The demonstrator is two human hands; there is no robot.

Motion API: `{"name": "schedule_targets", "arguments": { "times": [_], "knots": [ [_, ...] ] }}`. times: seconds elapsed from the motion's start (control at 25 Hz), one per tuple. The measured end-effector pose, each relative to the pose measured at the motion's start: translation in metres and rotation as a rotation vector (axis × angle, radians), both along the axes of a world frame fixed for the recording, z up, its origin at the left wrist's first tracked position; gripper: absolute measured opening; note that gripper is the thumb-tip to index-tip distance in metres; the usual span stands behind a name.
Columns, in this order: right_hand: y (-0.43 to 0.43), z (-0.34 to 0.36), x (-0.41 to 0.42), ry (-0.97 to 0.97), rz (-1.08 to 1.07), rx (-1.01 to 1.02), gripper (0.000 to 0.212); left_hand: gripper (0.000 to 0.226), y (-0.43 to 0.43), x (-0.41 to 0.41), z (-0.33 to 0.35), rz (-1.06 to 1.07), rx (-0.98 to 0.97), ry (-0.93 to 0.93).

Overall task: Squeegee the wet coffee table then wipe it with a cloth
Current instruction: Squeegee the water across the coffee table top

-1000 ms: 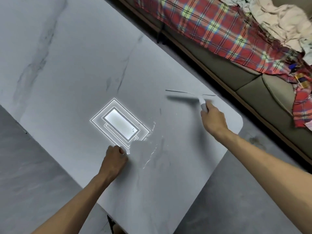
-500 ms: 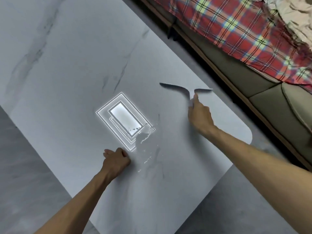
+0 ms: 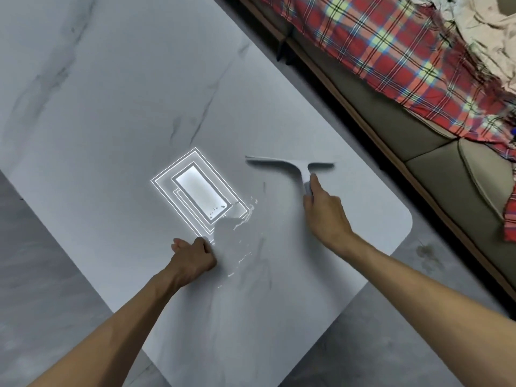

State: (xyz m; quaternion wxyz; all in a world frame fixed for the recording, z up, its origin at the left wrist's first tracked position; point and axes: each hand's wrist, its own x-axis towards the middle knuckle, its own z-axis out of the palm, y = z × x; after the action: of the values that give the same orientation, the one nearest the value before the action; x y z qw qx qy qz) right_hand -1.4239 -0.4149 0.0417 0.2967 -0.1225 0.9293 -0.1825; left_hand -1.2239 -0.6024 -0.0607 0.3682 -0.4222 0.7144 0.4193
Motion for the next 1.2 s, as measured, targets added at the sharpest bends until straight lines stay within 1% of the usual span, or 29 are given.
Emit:
{"name": "schedule_targets", "arguments": {
  "times": [0.08,0.2,0.32,0.44,0.52,0.6,0.68,0.8,0.88,0.92,0.96,1.04,1.08,1.12,1.2],
  "knots": [
    [-0.016,-0.009,0.003,-0.005,0.004,0.038,0.056,0.017,0.002,0.002,0.002,-0.021,0.006,0.003],
    [-0.009,-0.017,0.035,-0.007,0.077,0.048,0.058,0.010,0.006,0.005,0.003,-0.064,-0.015,0.017],
    [0.022,-0.010,0.071,-0.046,0.194,0.063,0.061,0.013,0.007,0.009,0.007,-0.084,-0.037,0.034],
    [0.062,0.002,0.096,-0.074,0.302,0.152,0.060,0.015,0.005,0.015,0.013,-0.077,-0.041,0.053],
    [0.085,0.013,0.107,-0.093,0.379,0.218,0.059,0.016,0.003,0.019,0.018,-0.045,-0.032,0.098],
    [0.099,0.027,0.110,-0.138,0.403,0.204,0.059,0.018,0.002,0.026,0.024,-0.007,-0.043,0.169],
    [0.100,0.037,0.095,-0.128,0.352,0.124,0.056,0.015,0.002,0.034,0.031,0.040,-0.085,0.231],
    [0.074,0.036,0.038,0.032,0.227,0.038,0.044,0.010,0.004,0.043,0.038,0.085,-0.196,0.255],
    [0.043,0.024,-0.007,0.116,0.119,0.043,0.038,0.009,0.003,0.046,0.041,0.072,-0.244,0.256],
    [0.027,0.015,-0.026,0.118,0.037,0.049,0.035,0.009,0.002,0.048,0.042,0.067,-0.252,0.251],
    [0.010,0.008,-0.038,0.077,-0.068,0.039,0.032,0.009,0.000,0.050,0.043,0.073,-0.251,0.241],
    [-0.022,-0.004,-0.047,0.001,-0.223,-0.002,0.034,0.009,-0.004,0.053,0.044,0.114,-0.241,0.231],
    [-0.037,-0.009,-0.042,-0.001,-0.224,0.009,0.041,0.009,-0.005,0.055,0.045,0.137,-0.238,0.221],
    [-0.049,-0.014,-0.031,0.018,-0.174,0.031,0.048,0.010,-0.006,0.057,0.046,0.154,-0.231,0.210],
    [-0.066,-0.017,0.003,0.034,-0.003,0.049,0.056,0.010,-0.008,0.058,0.044,0.172,-0.206,0.205]
  ]
}}
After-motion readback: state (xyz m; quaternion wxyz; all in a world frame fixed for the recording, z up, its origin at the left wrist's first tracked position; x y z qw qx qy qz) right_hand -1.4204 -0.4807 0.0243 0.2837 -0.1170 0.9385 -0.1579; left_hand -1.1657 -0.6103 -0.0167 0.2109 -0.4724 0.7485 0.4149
